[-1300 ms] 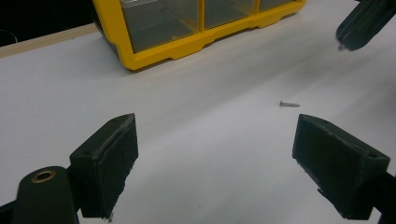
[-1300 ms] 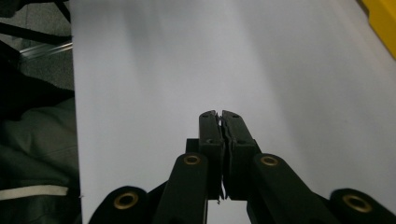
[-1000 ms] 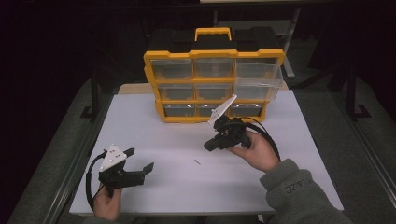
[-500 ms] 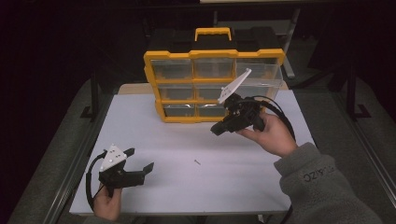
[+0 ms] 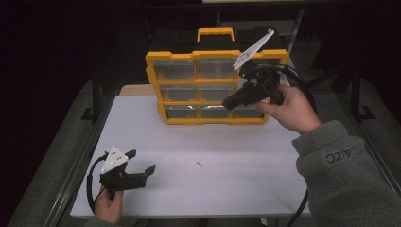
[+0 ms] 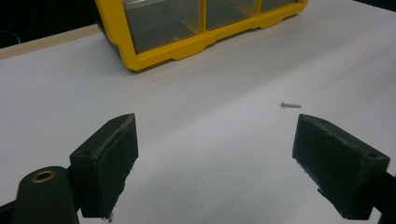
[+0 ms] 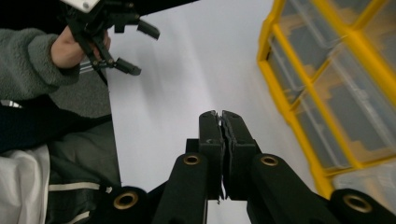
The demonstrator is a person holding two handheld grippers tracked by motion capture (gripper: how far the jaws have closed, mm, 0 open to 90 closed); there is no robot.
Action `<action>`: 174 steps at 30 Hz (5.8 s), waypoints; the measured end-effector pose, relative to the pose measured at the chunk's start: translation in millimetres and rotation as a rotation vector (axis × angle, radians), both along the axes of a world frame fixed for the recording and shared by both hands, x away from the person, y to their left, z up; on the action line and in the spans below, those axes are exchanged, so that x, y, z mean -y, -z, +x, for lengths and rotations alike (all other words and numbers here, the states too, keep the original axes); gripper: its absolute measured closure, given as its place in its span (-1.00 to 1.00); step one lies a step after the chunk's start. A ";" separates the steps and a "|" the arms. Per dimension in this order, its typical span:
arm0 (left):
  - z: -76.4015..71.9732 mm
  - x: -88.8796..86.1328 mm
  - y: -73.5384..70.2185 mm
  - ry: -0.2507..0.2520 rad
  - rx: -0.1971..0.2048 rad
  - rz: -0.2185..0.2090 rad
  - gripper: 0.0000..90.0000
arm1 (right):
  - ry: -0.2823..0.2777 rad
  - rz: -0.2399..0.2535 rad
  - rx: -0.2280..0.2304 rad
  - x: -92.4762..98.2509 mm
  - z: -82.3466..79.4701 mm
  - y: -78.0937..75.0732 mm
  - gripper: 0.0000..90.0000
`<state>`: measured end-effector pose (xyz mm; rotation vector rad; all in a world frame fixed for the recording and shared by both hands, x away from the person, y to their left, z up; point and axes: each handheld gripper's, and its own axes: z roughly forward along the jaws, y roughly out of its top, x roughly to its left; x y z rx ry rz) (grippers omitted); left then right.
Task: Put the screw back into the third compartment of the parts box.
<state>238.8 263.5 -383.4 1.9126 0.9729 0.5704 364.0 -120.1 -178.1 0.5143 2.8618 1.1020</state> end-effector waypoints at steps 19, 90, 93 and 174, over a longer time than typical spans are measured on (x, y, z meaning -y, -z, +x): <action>-0.1 -0.6 0.6 -0.004 -0.009 -0.010 -0.69 | 0.134 -0.009 0.029 32.3 33.9 -51.7 0.92; -1.1 -1.0 -0.2 0.000 -0.004 0.001 -0.69 | 0.083 0.044 0.080 2.7 -6.3 -37.0 0.47; -0.8 -0.8 -0.1 0.001 -0.003 0.001 -0.69 | 0.076 0.049 0.068 -1.1 -11.1 -26.8 0.43; -0.6 -1.3 0.3 0.002 0.001 -0.006 -0.69 | 0.086 -0.100 -0.128 -91.3 -10.8 246.6 0.43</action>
